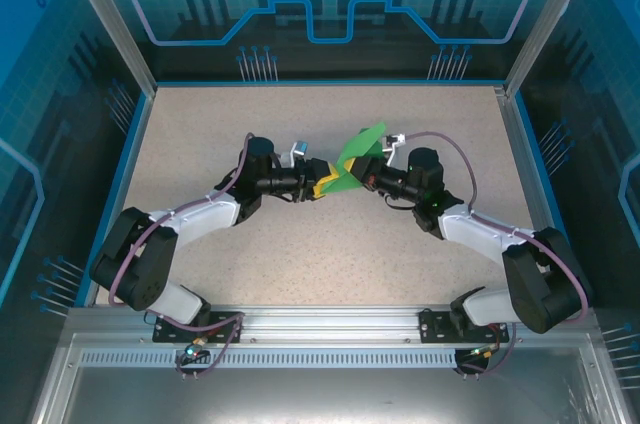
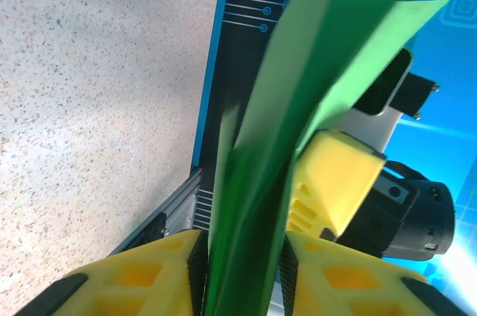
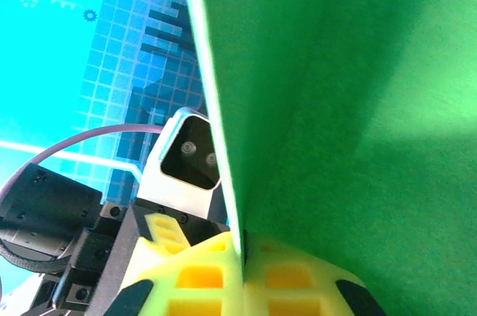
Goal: Fold a paper plane with a square sheet of paper (pick it up from the middle)
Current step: Turn over the paper at the center of the table.
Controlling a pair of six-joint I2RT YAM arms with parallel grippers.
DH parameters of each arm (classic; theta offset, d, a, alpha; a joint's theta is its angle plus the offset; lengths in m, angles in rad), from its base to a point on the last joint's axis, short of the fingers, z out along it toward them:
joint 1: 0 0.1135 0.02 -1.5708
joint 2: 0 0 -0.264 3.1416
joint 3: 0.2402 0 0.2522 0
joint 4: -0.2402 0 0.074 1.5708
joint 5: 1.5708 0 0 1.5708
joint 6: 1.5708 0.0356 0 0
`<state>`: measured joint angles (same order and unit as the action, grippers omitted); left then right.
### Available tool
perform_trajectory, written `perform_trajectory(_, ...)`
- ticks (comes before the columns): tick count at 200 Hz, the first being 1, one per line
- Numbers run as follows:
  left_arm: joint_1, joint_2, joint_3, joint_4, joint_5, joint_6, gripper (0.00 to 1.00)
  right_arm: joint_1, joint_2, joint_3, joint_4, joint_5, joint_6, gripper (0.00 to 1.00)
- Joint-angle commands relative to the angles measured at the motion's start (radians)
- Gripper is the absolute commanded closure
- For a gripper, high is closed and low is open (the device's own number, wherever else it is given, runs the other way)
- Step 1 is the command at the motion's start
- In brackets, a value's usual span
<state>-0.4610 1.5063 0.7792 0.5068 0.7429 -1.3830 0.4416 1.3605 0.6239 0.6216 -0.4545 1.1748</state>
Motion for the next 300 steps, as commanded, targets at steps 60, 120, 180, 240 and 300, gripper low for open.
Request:
perform_trajectory(60, 0.002, -0.008, 0.063, -0.077, 0.048, 0.073, 0.90, -0.033, 0.015, -0.024, 0.043, -0.025, 0.016, 0.98)
perform_trajectory(120, 0.014, -0.023, 0.089, -0.188, 0.050, 0.171, 1.00, -0.050, 0.005, -0.036, 0.008, -0.014, 0.010, 0.76)
perform_trajectory(180, 0.050, -0.090, 0.260, -0.754, -0.119, 0.625, 1.00, -0.107, -0.124, 0.003, -0.381, 0.067, -0.176, 0.51)
perform_trajectory(240, 0.033, -0.081, 0.591, -1.331, -0.739, 1.123, 1.00, -0.168, -0.208, 0.003, -0.582, 0.139, -0.286, 0.37)
perform_trajectory(300, -0.176, -0.015, 0.686, -1.441, -1.412, 1.425, 1.00, -0.198, -0.204, 0.034, -0.668, 0.168, -0.364, 0.27)
